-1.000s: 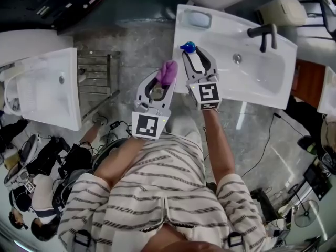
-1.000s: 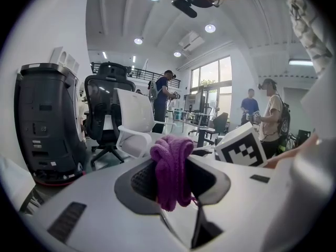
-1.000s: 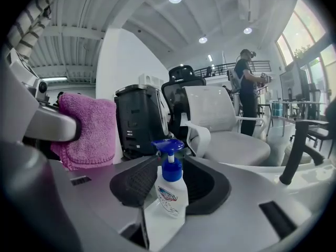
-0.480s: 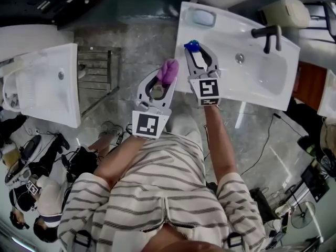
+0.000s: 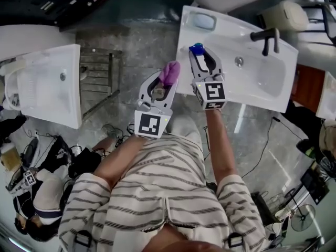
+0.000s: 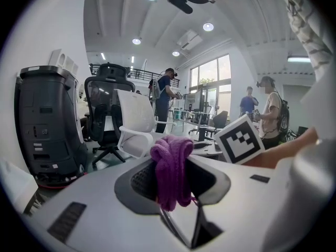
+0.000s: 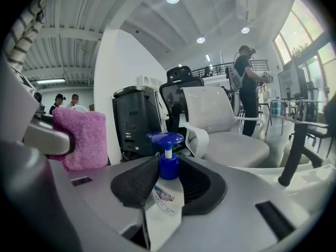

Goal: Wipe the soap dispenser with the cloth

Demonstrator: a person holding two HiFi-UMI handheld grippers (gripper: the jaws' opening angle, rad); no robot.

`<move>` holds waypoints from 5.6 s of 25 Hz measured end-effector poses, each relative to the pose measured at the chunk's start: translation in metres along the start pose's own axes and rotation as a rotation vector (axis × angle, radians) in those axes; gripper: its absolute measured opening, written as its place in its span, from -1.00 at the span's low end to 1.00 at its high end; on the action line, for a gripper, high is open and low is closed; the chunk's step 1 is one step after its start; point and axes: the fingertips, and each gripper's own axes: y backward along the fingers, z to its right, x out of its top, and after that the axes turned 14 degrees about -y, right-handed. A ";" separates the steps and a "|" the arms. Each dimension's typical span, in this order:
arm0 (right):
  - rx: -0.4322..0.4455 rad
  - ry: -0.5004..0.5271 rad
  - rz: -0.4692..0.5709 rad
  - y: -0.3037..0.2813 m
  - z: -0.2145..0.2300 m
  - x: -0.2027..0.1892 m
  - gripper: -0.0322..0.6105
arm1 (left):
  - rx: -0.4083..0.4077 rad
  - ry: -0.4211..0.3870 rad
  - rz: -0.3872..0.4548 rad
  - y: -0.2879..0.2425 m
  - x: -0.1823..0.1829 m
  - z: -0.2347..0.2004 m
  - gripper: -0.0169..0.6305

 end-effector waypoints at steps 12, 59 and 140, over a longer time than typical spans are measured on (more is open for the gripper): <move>0.000 -0.057 0.044 0.038 -0.017 0.055 -0.49 | -0.032 -0.016 0.034 0.002 0.028 0.003 -0.54; -0.079 -0.058 0.148 0.108 -0.045 0.134 -0.49 | -0.252 -0.225 0.155 -0.008 0.083 0.049 -0.54; 0.031 0.000 0.074 0.159 -0.044 0.126 -0.49 | -0.541 -0.307 0.275 -0.017 0.100 0.040 -0.54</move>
